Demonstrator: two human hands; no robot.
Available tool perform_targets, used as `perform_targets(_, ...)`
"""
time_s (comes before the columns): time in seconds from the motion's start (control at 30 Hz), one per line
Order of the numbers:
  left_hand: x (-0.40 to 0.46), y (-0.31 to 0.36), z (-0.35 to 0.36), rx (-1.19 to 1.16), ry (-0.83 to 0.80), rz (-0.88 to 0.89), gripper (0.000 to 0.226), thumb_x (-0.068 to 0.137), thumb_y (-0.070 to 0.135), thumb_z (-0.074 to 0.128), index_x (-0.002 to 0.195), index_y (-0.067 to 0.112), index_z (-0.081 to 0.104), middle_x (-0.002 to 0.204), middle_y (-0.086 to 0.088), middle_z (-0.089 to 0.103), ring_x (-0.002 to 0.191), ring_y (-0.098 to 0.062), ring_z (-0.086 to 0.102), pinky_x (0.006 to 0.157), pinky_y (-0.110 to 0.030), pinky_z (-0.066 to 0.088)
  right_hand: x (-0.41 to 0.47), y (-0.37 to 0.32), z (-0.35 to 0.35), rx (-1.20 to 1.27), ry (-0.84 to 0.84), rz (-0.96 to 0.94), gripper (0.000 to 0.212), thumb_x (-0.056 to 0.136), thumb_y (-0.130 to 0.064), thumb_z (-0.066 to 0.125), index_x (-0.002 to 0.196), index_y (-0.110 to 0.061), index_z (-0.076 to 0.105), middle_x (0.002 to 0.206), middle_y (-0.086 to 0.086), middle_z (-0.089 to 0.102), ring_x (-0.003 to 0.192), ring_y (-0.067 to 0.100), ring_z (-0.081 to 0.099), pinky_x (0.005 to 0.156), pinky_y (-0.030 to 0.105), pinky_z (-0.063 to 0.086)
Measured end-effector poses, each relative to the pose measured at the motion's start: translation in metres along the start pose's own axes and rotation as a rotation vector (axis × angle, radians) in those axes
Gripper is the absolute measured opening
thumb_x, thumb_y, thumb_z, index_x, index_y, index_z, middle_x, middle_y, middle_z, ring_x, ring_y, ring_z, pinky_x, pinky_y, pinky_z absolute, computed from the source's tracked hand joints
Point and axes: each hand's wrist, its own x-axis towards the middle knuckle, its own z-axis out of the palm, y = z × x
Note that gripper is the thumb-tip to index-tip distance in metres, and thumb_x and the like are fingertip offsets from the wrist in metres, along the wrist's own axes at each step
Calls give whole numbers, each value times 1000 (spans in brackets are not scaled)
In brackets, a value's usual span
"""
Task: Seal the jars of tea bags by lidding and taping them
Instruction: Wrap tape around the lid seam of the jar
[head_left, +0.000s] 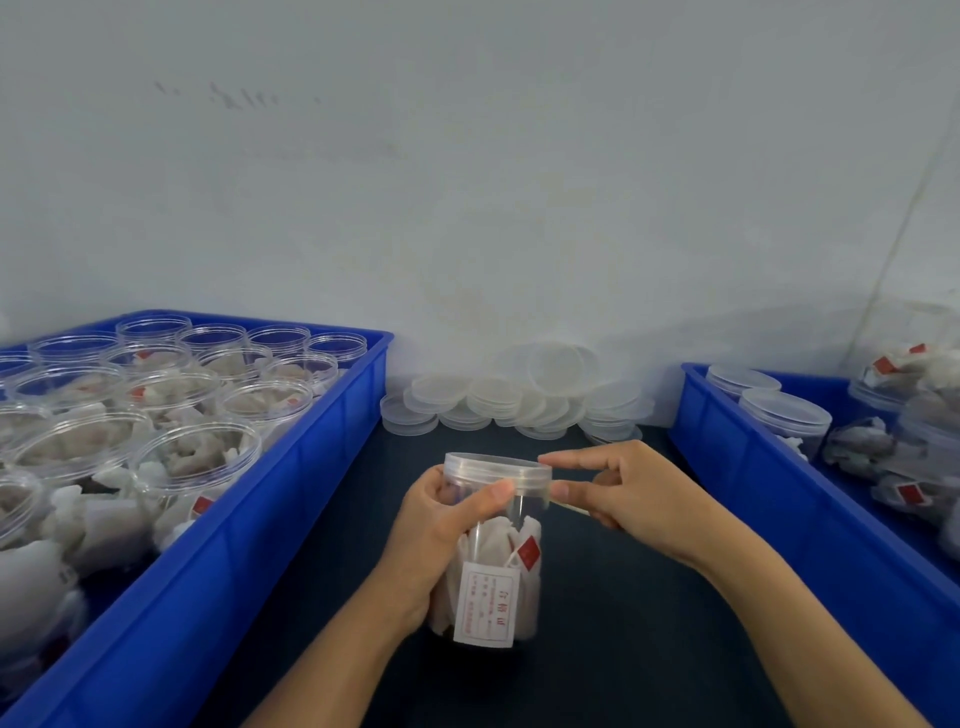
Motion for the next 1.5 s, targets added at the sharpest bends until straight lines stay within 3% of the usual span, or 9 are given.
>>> perform_targets(0.2, 2, -2, -3, -30, 0, -5, 79, 52, 48, 81, 117, 14, 52, 92, 0, 75, 85, -17, 73, 69, -27, 52, -2, -4, 3, -77, 31, -49, 34, 90, -43, 61, 124, -44, 61, 57, -11, 48, 57, 4, 45, 63, 24, 43)
perform_targets(0.37, 3, -5, -3, -45, 42, 3, 80, 44, 50, 78, 113, 15, 53, 90, -1, 74, 81, -15, 73, 60, -21, 54, -8, -10, -5, -93, 7, -44, 32, 92, -42, 59, 123, -43, 62, 43, -24, 50, 49, 1, 41, 65, 23, 43)
perform_targets(0.47, 5, -4, -3, -26, 78, 12, 83, 44, 54, 85, 112, 18, 54, 98, -1, 72, 83, -11, 72, 68, -25, 52, -14, -15, -11, -154, 33, -31, 34, 91, -45, 58, 125, -44, 60, 40, -33, 43, 53, -3, 38, 70, 22, 43)
perform_targets(0.53, 5, -4, -4, 10, 81, 14, 85, 44, 57, 86, 113, 21, 53, 103, 0, 70, 86, -8, 71, 73, -27, 49, -18, -18, -14, -209, 82, -36, 37, 89, -50, 59, 126, -46, 58, 43, -22, 46, 54, -2, 38, 72, 23, 45)
perform_targets(0.7, 6, -5, -5, 33, 75, 16, 91, 37, 60, 85, 113, 23, 52, 104, 2, 70, 87, -5, 70, 72, -23, 48, -20, -21, -11, -325, 194, -35, 42, 87, -55, 58, 128, -44, 56, 52, -16, 28, 52, -1, 33, 55, 17, 29)
perform_targets(0.87, 6, -6, -6, 2, 70, 19, 88, 38, 58, 81, 112, 21, 53, 96, 4, 73, 88, -9, 71, 75, -28, 50, -15, -19, -3, -319, 127, 5, 44, 89, -56, 55, 131, -44, 54, 80, -20, 51, 93, 6, 58, 84, 30, 48)
perform_targets(1.03, 4, -6, -6, -32, 24, 8, 76, 52, 48, 87, 114, 20, 53, 97, 3, 73, 89, -11, 72, 74, -27, 50, -9, -13, 2, -316, 127, 3, 45, 88, -56, 56, 131, -44, 53, 67, -23, 39, 75, 0, 46, 84, 32, 49)
perform_targets(1.27, 7, -10, -13, -77, -71, -19, 83, 48, 52, 79, 120, 19, 54, 105, -5, 73, 98, -22, 71, 83, -39, 53, -8, -12, 6, -252, 82, -20, 42, 90, -55, 54, 131, -50, 51, 126, -17, 61, 113, 5, 56, 97, 33, 47)
perform_targets(1.5, 5, -11, -10, -17, -84, 29, 65, 66, 57, 70, 116, 18, 59, 108, -7, 71, 97, -25, 70, 78, -37, 57, -7, -12, 8, -283, 55, -28, 37, 94, -51, 50, 131, -48, 53, 130, -19, 59, 109, 5, 57, 93, 30, 49)
